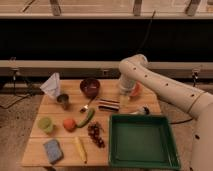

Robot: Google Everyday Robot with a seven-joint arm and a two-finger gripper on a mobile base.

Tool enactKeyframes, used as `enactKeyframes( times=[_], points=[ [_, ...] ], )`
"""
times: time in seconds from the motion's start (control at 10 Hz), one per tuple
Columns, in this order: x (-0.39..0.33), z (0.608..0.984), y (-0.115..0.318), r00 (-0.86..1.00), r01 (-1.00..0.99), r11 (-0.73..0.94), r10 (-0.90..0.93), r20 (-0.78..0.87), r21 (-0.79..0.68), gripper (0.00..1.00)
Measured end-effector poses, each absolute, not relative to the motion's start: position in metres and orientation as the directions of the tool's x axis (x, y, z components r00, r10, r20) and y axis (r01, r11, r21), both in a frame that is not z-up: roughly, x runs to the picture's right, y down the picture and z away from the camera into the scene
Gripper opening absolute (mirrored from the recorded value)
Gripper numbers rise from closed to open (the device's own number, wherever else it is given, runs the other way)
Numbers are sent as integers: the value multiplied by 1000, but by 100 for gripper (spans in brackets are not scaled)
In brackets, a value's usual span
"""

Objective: Place eraser in metal cup

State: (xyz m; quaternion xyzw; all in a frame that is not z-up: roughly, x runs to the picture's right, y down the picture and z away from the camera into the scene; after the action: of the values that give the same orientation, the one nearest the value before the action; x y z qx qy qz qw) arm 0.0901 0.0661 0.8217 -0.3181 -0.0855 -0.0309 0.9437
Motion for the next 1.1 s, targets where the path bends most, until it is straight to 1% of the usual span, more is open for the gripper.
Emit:
enactKeyframes(
  times=[0.4, 0.7, 1.1],
  points=[
    [58, 843, 72, 978, 136, 800, -15, 207, -585, 65],
    [38, 860, 87, 973, 151, 796, -14, 232, -587, 65],
    [32, 885, 98, 973, 150, 794, -13, 230, -589, 65]
  ],
)
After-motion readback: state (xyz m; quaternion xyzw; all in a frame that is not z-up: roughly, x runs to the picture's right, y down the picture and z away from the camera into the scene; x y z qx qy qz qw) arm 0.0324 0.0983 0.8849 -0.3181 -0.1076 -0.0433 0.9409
